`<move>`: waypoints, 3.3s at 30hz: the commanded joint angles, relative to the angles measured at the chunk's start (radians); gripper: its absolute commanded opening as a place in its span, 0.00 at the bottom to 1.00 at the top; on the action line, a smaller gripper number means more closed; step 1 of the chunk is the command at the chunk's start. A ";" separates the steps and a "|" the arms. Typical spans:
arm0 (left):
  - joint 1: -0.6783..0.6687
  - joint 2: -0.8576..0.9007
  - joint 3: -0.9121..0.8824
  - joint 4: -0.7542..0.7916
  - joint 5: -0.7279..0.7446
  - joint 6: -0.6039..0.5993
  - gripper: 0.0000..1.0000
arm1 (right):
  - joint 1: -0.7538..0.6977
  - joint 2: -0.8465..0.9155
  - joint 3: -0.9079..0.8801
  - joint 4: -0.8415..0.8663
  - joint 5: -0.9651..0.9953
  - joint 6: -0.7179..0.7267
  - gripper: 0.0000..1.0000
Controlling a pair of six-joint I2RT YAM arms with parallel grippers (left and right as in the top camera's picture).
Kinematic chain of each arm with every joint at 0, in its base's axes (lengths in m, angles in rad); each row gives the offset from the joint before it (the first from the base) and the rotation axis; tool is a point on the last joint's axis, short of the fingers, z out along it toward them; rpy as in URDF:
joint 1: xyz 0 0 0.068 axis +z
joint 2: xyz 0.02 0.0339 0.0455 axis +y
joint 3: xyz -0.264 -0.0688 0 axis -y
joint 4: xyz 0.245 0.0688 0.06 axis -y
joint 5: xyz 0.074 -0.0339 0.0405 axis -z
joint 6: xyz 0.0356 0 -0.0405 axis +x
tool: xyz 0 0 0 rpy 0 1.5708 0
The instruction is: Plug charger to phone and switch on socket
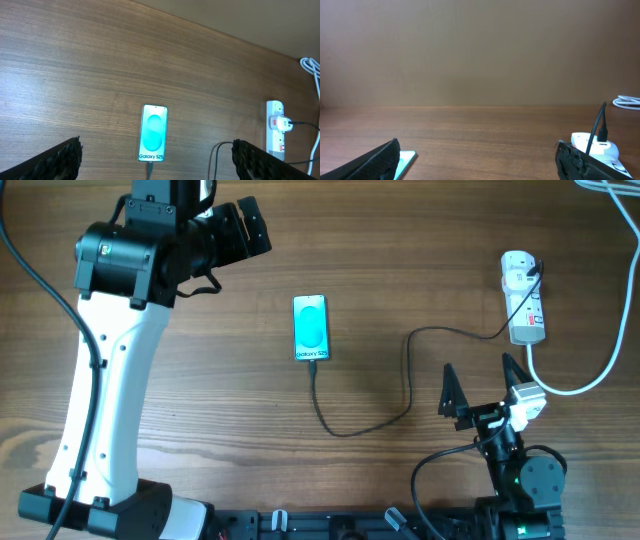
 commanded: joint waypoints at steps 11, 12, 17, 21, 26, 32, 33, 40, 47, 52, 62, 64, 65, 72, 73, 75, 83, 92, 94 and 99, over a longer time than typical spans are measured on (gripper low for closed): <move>-0.003 0.005 -0.006 0.000 -0.013 -0.006 1.00 | -0.007 -0.016 -0.009 -0.111 0.021 -0.078 1.00; -0.003 0.005 -0.006 0.000 -0.013 -0.006 1.00 | -0.007 -0.016 -0.009 -0.111 0.021 -0.085 1.00; -0.003 0.005 -0.006 0.000 -0.013 -0.006 1.00 | -0.007 -0.016 -0.009 -0.112 0.024 -0.107 1.00; -0.003 0.005 -0.006 0.000 -0.013 -0.005 1.00 | -0.007 -0.016 -0.009 -0.113 0.026 -0.122 1.00; -0.003 0.005 -0.006 -0.001 -0.013 -0.006 1.00 | -0.007 -0.016 -0.009 -0.113 0.029 -0.160 1.00; -0.003 0.005 -0.006 0.000 -0.013 -0.006 1.00 | -0.007 -0.016 -0.008 -0.113 0.028 -0.169 1.00; -0.003 0.005 -0.006 0.000 -0.013 -0.006 1.00 | -0.007 -0.016 -0.009 -0.113 0.029 -0.169 1.00; -0.003 0.005 -0.006 0.000 -0.013 -0.006 1.00 | -0.007 -0.016 -0.008 -0.113 0.032 -0.194 1.00; -0.003 0.005 -0.006 0.000 -0.013 -0.006 1.00 | -0.007 -0.016 -0.008 -0.113 0.032 -0.191 1.00; -0.003 0.005 -0.006 0.000 -0.013 -0.005 1.00 | -0.007 -0.016 -0.008 -0.113 0.032 -0.189 1.00; -0.003 0.005 -0.006 0.000 -0.013 -0.005 1.00 | -0.007 -0.016 -0.008 -0.113 0.039 -0.142 1.00; -0.003 0.005 -0.006 0.000 -0.013 -0.006 1.00 | -0.007 -0.016 -0.008 -0.112 0.039 -0.141 1.00; -0.003 0.005 -0.006 0.000 -0.013 -0.006 1.00 | -0.007 -0.016 -0.008 -0.111 0.039 -0.141 1.00; -0.003 0.005 -0.006 0.000 -0.013 -0.006 1.00 | -0.007 -0.016 -0.008 -0.111 0.039 -0.142 1.00; -0.003 0.005 -0.006 0.000 -0.013 -0.006 1.00 | -0.007 -0.016 -0.008 -0.111 0.039 -0.141 1.00; -0.003 0.005 -0.006 0.000 -0.013 -0.006 1.00 | -0.007 -0.016 -0.008 -0.111 0.039 -0.141 1.00; -0.003 0.005 -0.006 -0.001 -0.013 -0.006 1.00 | -0.007 -0.016 -0.008 -0.111 0.039 -0.141 1.00; -0.003 0.005 -0.006 0.000 -0.013 -0.006 1.00 | -0.007 -0.016 -0.008 -0.111 0.039 -0.141 1.00; -0.003 0.005 -0.006 0.000 -0.013 -0.006 1.00 | -0.007 -0.016 -0.008 -0.111 0.039 -0.141 1.00; -0.003 0.005 -0.006 -0.001 -0.013 -0.005 1.00 | -0.007 -0.016 -0.008 -0.111 0.039 -0.141 1.00</move>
